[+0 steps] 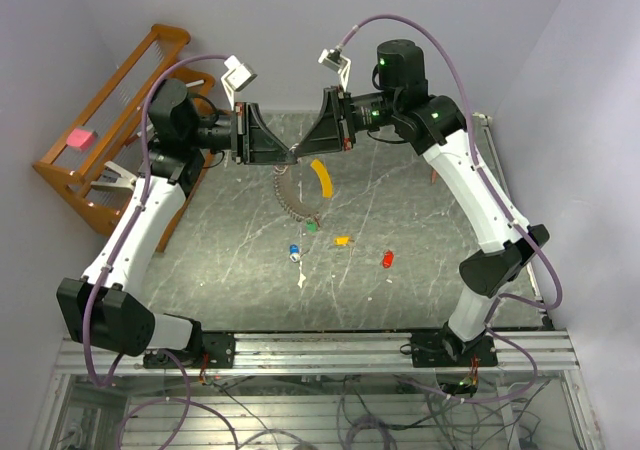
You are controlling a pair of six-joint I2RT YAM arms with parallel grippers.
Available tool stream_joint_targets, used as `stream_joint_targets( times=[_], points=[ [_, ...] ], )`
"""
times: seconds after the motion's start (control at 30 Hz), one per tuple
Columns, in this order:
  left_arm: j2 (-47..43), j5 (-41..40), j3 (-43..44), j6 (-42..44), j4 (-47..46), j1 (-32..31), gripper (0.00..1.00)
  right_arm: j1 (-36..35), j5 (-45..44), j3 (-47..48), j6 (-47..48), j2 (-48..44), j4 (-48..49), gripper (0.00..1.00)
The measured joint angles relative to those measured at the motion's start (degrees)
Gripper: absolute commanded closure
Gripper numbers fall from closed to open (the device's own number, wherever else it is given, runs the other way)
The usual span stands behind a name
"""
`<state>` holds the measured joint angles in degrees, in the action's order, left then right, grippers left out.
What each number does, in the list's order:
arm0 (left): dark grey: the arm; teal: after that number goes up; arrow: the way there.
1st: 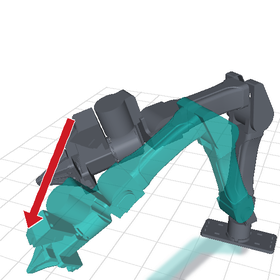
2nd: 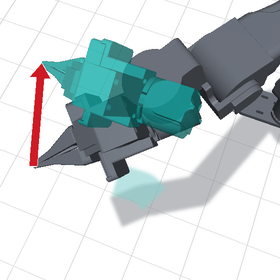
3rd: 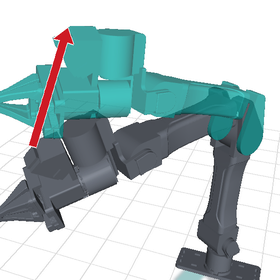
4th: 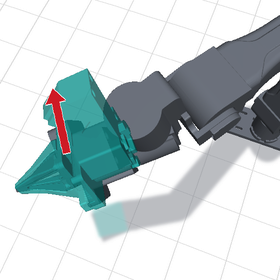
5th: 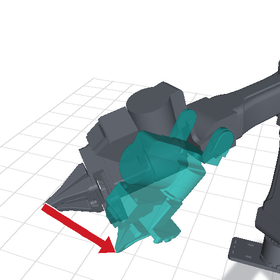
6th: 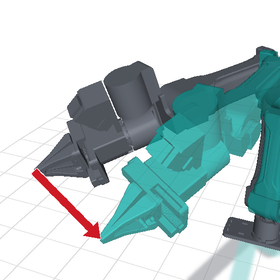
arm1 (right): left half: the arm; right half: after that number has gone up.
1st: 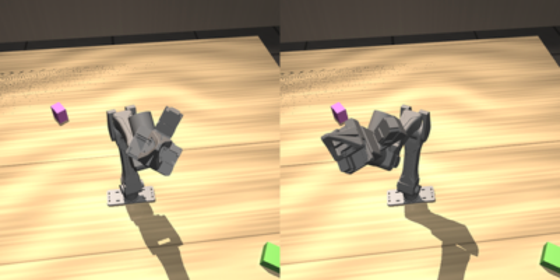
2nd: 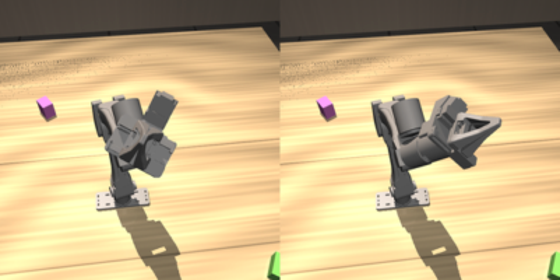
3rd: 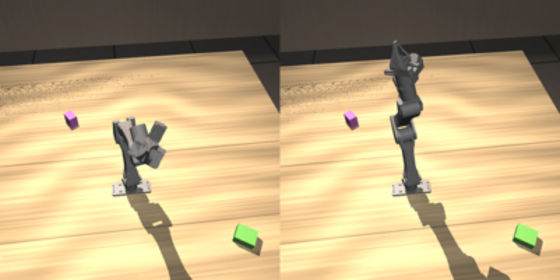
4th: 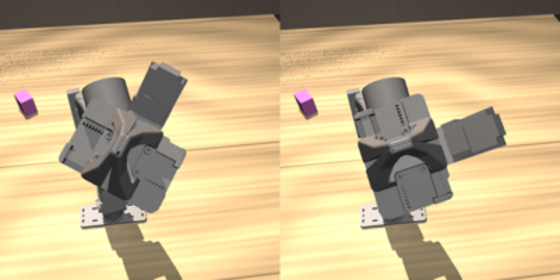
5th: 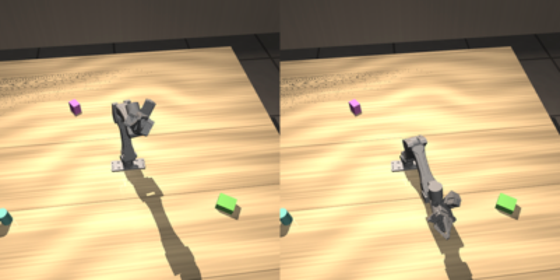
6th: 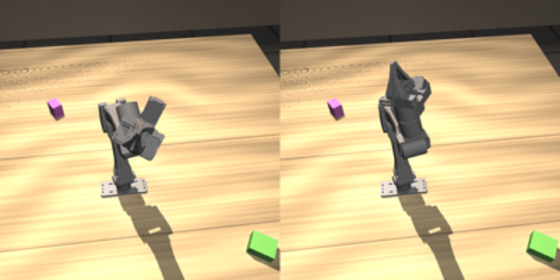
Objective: Put the keys on the keyring
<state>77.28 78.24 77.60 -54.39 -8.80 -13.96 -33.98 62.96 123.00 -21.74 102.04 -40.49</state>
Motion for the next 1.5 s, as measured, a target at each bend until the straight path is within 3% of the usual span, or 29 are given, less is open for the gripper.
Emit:
stream_joint_targets(
  times=[0.13,0.53,1.03,1.5],
  points=[
    [0.0,0.0,0.0,0.0,0.1,0.2,0.92,0.0,-0.4,0.0,0.0,0.0,0.3,1.00],
    [0.3,-0.7,0.9,-2.9,-3.3,1.2,0.62,0.0,-2.6,-10.9,-4.1,-5.4,13.6,1.00],
    [0.3,-2.0,1.6,-6.4,-9.4,1.5,0.62,-0.2,-7.6,-23.2,-12.3,-11.4,33.6,1.00],
    [0.3,-3.2,1.6,-6.1,-10.0,1.5,0.66,-0.5,-11.1,-25.3,-13.5,-13.0,39.8,1.00]
  ],
)
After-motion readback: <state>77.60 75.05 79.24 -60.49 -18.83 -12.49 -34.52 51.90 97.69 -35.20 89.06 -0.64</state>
